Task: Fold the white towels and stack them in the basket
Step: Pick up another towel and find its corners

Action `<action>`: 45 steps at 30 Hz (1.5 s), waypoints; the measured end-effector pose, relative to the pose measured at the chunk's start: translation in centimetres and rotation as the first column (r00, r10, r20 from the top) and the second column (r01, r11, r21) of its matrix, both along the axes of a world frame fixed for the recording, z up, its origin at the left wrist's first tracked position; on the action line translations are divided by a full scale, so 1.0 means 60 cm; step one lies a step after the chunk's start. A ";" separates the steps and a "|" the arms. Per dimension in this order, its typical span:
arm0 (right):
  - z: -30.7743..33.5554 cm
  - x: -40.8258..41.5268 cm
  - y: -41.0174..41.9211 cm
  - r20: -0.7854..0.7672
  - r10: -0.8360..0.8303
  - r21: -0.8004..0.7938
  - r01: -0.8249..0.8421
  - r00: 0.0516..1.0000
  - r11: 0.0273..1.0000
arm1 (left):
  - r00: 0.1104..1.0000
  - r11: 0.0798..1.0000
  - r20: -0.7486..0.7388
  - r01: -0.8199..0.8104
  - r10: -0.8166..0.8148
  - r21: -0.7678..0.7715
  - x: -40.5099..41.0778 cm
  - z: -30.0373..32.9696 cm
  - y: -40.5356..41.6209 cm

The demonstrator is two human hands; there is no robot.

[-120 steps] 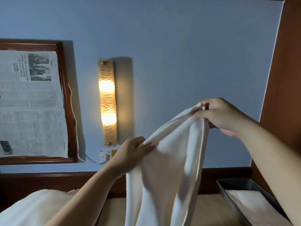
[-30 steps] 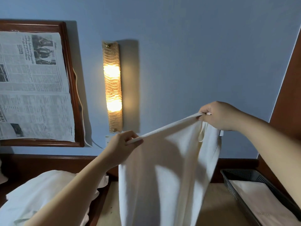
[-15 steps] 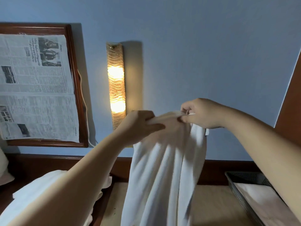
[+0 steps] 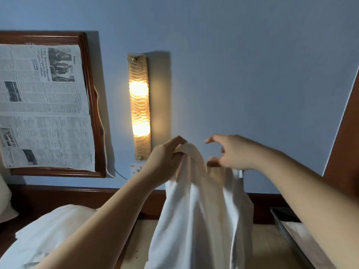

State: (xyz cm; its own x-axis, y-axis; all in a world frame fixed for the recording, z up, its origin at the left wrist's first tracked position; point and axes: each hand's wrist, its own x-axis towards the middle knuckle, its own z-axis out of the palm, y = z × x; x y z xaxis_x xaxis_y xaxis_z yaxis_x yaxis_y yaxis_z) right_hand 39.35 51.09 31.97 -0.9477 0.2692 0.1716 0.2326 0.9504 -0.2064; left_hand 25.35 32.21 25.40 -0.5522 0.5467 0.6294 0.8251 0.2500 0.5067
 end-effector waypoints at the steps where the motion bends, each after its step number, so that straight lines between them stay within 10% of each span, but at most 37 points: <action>1: -0.003 -0.007 -0.018 0.006 0.042 -0.079 -0.041 0.999 0.996 | 1.000 1.000 -0.025 0.016 -0.016 -0.006 0.012 0.015 0.009; 11: 0.011 -0.007 0.012 -0.146 0.091 -0.071 -0.103 0.985 0.992 | 0.981 0.985 -0.192 -0.023 -0.011 -0.170 -0.031 0.009 -0.009; 23: -0.013 0.000 0.059 -0.045 -0.032 -0.053 0.029 0.998 0.998 | 0.978 0.994 0.173 -0.112 0.113 -0.019 -0.042 -0.077 -0.026; 35: 0.016 -0.023 -0.015 -0.194 0.102 -0.192 -0.139 0.976 0.971 | 0.981 0.999 -0.192 0.032 -0.032 -0.003 0.015 0.086 0.019; 45: 0.006 0.010 0.045 -0.216 0.073 -0.084 -0.093 0.974 0.992 | 0.998 0.999 0.048 -0.028 0.030 -0.040 -0.046 -0.066 -0.054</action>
